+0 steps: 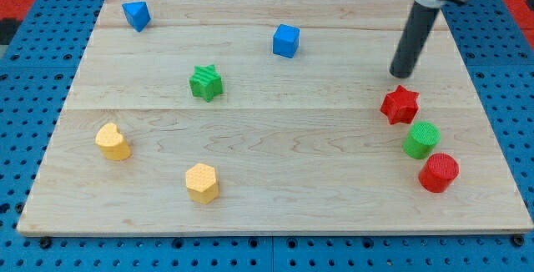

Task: Push the blue cube into the red star

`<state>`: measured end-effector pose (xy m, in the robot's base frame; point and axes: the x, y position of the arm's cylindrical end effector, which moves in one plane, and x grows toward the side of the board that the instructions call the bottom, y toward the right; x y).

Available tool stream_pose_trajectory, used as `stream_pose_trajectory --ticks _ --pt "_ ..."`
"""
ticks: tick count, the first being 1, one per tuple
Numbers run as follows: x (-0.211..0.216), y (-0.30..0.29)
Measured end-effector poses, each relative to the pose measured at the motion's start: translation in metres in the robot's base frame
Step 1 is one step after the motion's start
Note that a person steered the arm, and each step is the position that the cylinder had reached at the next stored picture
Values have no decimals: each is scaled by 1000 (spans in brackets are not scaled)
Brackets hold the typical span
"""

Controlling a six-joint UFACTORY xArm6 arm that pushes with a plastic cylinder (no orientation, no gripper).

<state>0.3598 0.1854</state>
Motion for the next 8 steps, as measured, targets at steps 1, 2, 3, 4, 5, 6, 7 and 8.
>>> stream_pose_trajectory --ticks 1,2,3,4,5,6,7,8 --pt "-67 -57" --pt "-119 -141" --pt "-129 -242" --pt "-93 -208" --pt "-66 -183" --pt "-47 -162" --pt "-56 -135" --pt "-33 -105"
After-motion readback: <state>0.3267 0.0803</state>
